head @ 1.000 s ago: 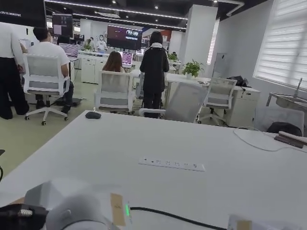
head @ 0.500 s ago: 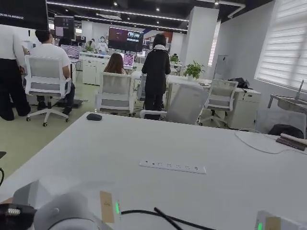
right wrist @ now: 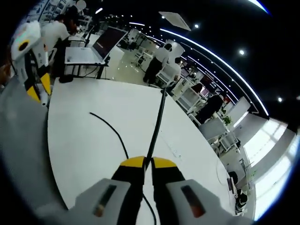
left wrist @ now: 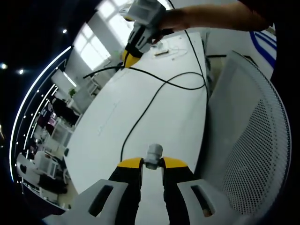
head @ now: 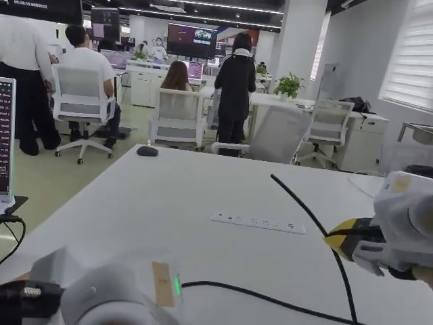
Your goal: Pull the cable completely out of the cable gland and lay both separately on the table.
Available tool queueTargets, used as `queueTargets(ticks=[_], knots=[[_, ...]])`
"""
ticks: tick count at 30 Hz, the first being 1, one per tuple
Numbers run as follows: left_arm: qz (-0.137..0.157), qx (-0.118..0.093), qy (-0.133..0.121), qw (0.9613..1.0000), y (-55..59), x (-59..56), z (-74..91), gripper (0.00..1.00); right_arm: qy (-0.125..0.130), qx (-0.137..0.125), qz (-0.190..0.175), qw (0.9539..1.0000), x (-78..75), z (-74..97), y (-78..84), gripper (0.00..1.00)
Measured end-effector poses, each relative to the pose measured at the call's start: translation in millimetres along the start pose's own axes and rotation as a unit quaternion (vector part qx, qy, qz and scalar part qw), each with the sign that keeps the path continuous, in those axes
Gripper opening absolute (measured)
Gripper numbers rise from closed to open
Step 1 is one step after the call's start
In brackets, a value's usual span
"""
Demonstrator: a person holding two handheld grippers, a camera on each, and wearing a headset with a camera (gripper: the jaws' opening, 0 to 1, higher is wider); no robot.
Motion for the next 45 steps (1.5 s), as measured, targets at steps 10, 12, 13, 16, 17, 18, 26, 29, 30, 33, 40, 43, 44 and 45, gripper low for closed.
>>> queueTargets(ticks=[10, 12, 13, 16, 17, 18, 26, 29, 30, 33, 40, 43, 44, 45], knots=[[0.033, 0.018, -0.006, 0.9993, 14.6, 3.0, 1.5, 0.17, -0.047, 0.054, -0.101, 0.9923, -14.1, -130.2, 54.2, 0.03], [0.044, 0.030, -0.011, 0.9985, 21.1, 6.4, 3.7, 0.17, -0.054, 0.079, -0.099, 0.9905, -11.5, -147.0, 67.7, 0.04], [0.046, 0.032, -0.012, 0.9984, 22.1, 7.0, 4.4, 0.17, -0.057, 0.093, -0.101, 0.9890, -9.6, -158.3, 76.9, 0.04], [0.069, 0.035, -0.009, 0.9969, 28.2, 9.6, 9.6, 0.17, -0.072, 0.116, -0.111, 0.9844, -2.1, -175.5, 94.1, 0.01], [0.071, 0.036, -0.009, 0.9968, 29.5, 10.9, 10.2, 0.17, -0.076, 0.129, -0.103, 0.9832, -1.1, -178.2, 99.2, 0.03], [0.073, 0.038, -0.011, 0.9965, 31.5, 12.4, 10.4, 0.17, -0.083, 0.141, -0.102, 0.9811, 0.6, -179.5, 103.9, 0.04], [0.086, 0.022, 0.002, 0.9961, 25.5, 20.2, 0.6, 0.17, -0.081, 0.107, -0.107, 0.9852, 1.6, -144.1, 94.4, 0.14], [0.082, 0.015, 0.015, 0.9964, 18.7, 25.0, -8.2, 0.17, -0.085, 0.092, -0.107, 0.9864, 5.0, -111.7, 87.5, 0.16], [0.080, 0.013, 0.017, 0.9966, 16.7, 26.5, -10.4, 0.17, -0.086, 0.089, -0.104, 0.9869, 6.5, -102.4, 85.6, 0.17], [0.072, 0.002, 0.035, 0.9968, 7.3, 31.3, -20.7, 0.17, -0.089, 0.068, -0.113, 0.9874, 14.6, -67.0, 76.9, 0.19], [0.040, 0.001, 0.070, 0.9968, -8.8, 40.1, -46.4, 0.17, -0.092, 0.015, -0.159, 0.9829, 52.1, 17.3, 60.3, 0.19], [0.041, -0.007, 0.089, 0.9951, -13.5, 40.3, -63.3, 0.17, -0.084, 0.004, -0.186, 0.9791, 69.7, 48.3, 57.9, 0.18], [0.034, -0.004, 0.090, 0.9953, -12.8, 40.2, -69.7, 0.17, -0.083, 0.002, -0.193, 0.9776, 77.8, 60.2, 57.1, 0.18], [0.007, 0.010, 0.094, 0.9955, -8.3, 40.2, -79.7, 0.17, -0.084, 0.003, -0.197, 0.9768, 82.8, 68.2, 56.9, 0.18]])
Point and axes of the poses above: the centre of the closed fingertips' face, and the gripper's own axes: z roughly backward along the fingers, x roughly to its left, y roughly out of its underside, the point moved 7 cm from there along z, roughly backward along the fingers, and after that the axes turned 10 degrees about z, right-handed, at the moved point
